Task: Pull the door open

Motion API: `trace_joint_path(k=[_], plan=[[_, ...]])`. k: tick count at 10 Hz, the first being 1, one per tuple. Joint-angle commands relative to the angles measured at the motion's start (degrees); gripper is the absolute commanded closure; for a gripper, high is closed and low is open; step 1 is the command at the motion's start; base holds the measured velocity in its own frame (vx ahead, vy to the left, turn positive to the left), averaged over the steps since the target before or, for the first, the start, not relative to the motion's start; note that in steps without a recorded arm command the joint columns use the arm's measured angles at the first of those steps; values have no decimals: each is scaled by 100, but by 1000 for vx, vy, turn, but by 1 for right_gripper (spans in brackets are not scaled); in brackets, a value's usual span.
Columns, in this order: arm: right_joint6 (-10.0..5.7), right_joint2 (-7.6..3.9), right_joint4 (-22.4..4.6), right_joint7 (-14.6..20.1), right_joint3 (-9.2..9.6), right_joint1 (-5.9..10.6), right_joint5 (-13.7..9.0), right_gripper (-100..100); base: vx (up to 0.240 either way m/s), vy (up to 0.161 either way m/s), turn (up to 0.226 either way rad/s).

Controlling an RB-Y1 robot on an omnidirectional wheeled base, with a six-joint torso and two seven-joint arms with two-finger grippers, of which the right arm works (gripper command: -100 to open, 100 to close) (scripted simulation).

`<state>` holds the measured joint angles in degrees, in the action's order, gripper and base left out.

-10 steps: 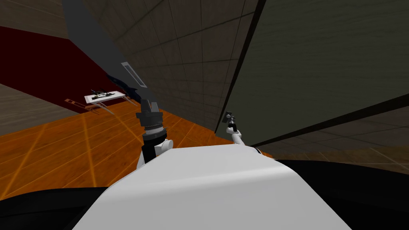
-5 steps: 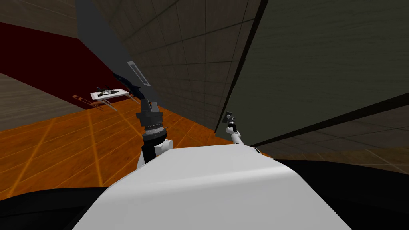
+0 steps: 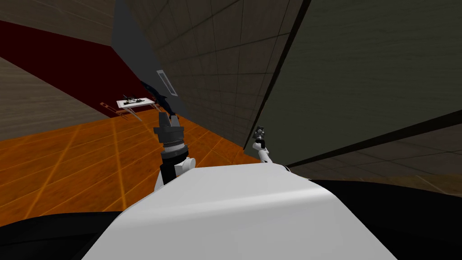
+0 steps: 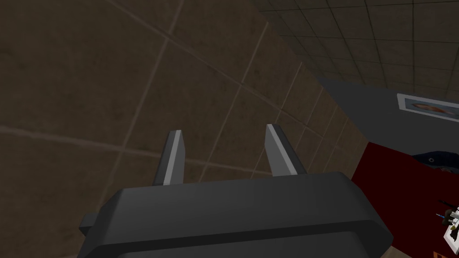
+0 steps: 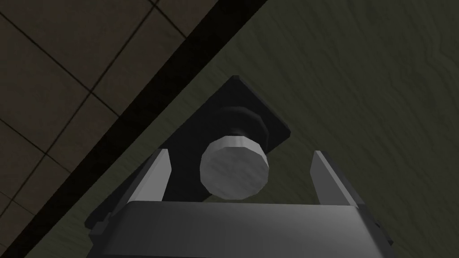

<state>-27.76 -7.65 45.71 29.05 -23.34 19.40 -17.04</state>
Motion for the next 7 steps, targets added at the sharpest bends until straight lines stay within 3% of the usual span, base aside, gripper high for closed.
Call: trace_joint_path(k=[1,3,4,6,7], plan=[[-1,37,24,194,-11,7,-91,-100,-63,-21,35],[-34,156,44,558,-45,57,-380,-100,-70,-15,62],[-34,156,44,606,-45,57,-380,-100,-56,-19,35],[-67,276,63,973,-78,107,-667,-100,-67,-18,65],[-67,276,63,1015,-78,107,-667,-100,-64,-28,35]])
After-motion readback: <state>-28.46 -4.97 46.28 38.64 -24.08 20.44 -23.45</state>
